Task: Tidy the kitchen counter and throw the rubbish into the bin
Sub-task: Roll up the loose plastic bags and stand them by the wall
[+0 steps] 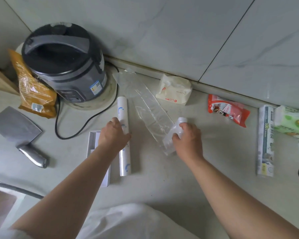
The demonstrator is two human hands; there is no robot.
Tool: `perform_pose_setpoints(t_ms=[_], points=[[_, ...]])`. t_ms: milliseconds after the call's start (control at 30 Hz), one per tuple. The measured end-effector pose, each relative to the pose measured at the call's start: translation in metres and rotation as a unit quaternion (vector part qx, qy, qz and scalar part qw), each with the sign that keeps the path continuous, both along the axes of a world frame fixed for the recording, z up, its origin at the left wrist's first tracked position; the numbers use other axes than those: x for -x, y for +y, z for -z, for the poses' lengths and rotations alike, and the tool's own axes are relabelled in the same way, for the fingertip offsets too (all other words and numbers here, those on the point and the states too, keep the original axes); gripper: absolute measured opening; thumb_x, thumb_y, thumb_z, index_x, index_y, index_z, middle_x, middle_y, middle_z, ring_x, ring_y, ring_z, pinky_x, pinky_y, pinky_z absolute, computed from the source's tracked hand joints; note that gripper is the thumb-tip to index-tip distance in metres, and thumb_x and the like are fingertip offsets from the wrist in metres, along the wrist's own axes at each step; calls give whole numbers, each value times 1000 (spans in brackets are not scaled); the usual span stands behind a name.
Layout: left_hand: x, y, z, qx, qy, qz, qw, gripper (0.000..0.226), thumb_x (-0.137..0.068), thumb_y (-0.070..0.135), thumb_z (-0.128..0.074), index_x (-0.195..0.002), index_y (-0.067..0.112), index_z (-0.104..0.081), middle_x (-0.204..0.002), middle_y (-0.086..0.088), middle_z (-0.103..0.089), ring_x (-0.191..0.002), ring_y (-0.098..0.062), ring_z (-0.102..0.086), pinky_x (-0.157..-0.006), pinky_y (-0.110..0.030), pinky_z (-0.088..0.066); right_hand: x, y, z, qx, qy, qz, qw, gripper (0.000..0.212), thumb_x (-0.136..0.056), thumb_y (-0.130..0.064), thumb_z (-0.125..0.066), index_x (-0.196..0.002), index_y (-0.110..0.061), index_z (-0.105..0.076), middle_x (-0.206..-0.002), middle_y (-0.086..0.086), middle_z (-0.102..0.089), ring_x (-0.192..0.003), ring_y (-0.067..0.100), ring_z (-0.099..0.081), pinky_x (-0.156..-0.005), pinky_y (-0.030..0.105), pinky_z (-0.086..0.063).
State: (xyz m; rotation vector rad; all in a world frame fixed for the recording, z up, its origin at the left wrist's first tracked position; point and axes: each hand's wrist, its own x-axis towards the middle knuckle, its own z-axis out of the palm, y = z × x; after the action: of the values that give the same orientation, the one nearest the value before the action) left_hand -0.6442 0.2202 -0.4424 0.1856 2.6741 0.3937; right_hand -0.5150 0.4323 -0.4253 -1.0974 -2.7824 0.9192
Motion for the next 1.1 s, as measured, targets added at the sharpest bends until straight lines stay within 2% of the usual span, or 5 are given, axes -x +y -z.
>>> perform_pose_setpoints(t_ms=[367, 533, 633, 967, 1100], points=[[0, 1, -11, 32, 40, 22, 998, 61, -85, 47, -74, -118, 4, -47, -112, -16, -56, -95, -40, -63, -71, -37, -40, 52, 55, 9, 59, -120, 83, 988, 50, -87, -42, -63, -119, -5, -55, -121, 18, -62, -115, 38, -56, -89, 40, -49], [-6, 16, -22, -31, 57, 34, 997, 53, -84, 32, -74, -126, 9, -52, -117, -12, -58, -95, -38, -64, -71, -38, -46, 64, 65, 16, 101, -184, 65, 976, 47, -76, -47, -67, -97, -5, -63, -94, 12, -66, -85, 31, -63, -58, 29, -38], [-15, 30, -23, -87, 66, 43, 993, 46, -85, 34, -72, -122, 12, -56, -113, -6, -60, -93, -35, -64, -71, -37, -47, 63, 65, 15, 133, -111, 105, 979, 28, -71, -36, -68, -72, -10, -59, -67, 3, -56, -61, 27, -53, -46, 25, -34], [-28, 80, -10, -289, -107, -71, 949, 21, -89, 43, -69, -106, 33, -61, -100, 16, -66, -81, 9, -61, -66, -13, -41, 32, 75, -8, 389, 134, 181, 893, 27, -72, -27, -69, -98, -22, -74, -81, -8, -69, -75, 11, -61, -77, 35, -52], [-31, 88, -18, -385, -184, -145, 893, 31, -82, 50, -67, -106, 30, -65, -105, 7, -70, -99, -15, -69, -85, -35, -59, 24, 69, -21, 459, 178, 158, 856, 25, -84, -10, -67, -108, -18, -71, -96, 5, -71, -87, 18, -61, -81, 39, -48]])
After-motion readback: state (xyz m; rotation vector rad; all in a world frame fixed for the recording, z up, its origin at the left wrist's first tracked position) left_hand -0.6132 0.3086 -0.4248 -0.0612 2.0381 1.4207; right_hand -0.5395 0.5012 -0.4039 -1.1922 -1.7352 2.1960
